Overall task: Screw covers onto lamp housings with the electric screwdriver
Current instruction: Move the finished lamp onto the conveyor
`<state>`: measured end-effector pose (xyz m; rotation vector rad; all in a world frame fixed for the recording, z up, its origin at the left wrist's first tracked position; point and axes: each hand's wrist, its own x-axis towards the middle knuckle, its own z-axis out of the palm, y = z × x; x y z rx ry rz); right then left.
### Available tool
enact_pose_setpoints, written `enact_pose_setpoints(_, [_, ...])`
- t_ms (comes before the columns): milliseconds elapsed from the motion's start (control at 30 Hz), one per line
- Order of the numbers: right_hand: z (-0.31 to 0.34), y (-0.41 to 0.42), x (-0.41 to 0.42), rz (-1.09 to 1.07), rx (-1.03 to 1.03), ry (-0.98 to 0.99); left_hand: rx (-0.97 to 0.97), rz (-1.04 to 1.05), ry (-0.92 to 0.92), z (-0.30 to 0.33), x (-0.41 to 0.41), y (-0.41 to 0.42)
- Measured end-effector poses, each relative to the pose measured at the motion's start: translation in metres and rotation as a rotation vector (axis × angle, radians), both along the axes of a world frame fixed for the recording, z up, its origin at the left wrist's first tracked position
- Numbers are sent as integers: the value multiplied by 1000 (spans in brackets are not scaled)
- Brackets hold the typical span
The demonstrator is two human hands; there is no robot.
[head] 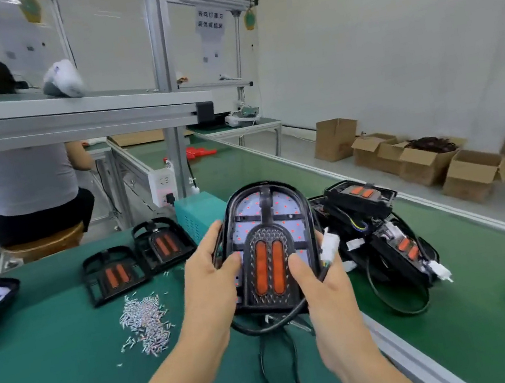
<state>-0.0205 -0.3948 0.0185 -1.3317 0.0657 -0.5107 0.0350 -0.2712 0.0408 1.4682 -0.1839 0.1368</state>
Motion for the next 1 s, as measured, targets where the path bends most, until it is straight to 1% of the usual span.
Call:
enact_pose_setpoints(67, [0, -25, -7, -95, 14, -24, 32, -79, -11, 3, 0, -30])
enact_pose_setpoints(167, [-13, -58, -19, -241, 15, 19, 99, -178, 0, 2, -4, -69])
enact_pose_setpoints(233, [-22, -76, -29, -301, -8, 65, 132, -242, 42, -7, -10, -89])
enact_pose_setpoints(300, [-27, -95, -37, -320, -54, 93, 104, -292, 94, -17, -17, -106])
enact_pose_setpoints(467, [-23, -152, -31, -161, -240, 197, 37, -315, 199, -35, -23, -135])
enact_pose_setpoints(667, [-22, -192, -5, 17, -407, 354, 118, -291, 316, -53, -20, -147])
enact_pose_setpoints(800, [-13, -205, 7, 100, -595, 377, 177, -314, 399, -63, -16, -151])
enact_pose_setpoints(867, [-10, -210, 9, 144, -639, 389, 186, -328, 453, -68, -16, -152])
enact_pose_setpoints(933, [-11, -214, 10, 134, -645, 398, 200, -333, 472, -70, -15, -152])
enact_pose_setpoints(1000, [-20, -215, 12, 56, -623, 417, 209, -342, 483, -70, -14, -151])
